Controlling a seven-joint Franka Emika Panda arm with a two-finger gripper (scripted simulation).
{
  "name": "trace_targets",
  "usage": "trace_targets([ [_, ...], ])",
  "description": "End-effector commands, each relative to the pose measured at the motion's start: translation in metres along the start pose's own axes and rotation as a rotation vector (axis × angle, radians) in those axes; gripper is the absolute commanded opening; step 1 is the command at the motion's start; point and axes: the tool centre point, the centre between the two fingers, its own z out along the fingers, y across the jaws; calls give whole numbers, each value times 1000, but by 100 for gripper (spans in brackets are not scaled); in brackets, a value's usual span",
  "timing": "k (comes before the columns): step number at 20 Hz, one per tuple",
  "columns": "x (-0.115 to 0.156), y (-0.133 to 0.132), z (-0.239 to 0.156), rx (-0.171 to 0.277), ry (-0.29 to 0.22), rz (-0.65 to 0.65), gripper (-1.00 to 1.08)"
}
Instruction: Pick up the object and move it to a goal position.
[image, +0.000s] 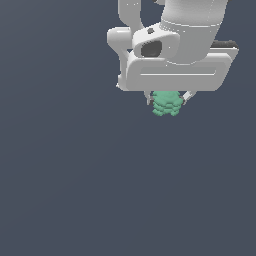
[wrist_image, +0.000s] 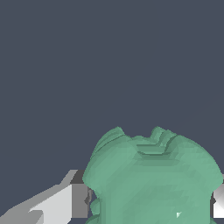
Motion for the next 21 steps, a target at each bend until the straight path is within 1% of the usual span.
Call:
trace_targets([
  [1, 2, -4, -17, 0, -2, 0, -100],
  [5, 5, -10, -38, 0, -2, 0, -100],
  [10, 8, -14, -54, 0, -2, 0, -100],
  [21, 11, -18, -65, 0, -2, 0, -100],
])
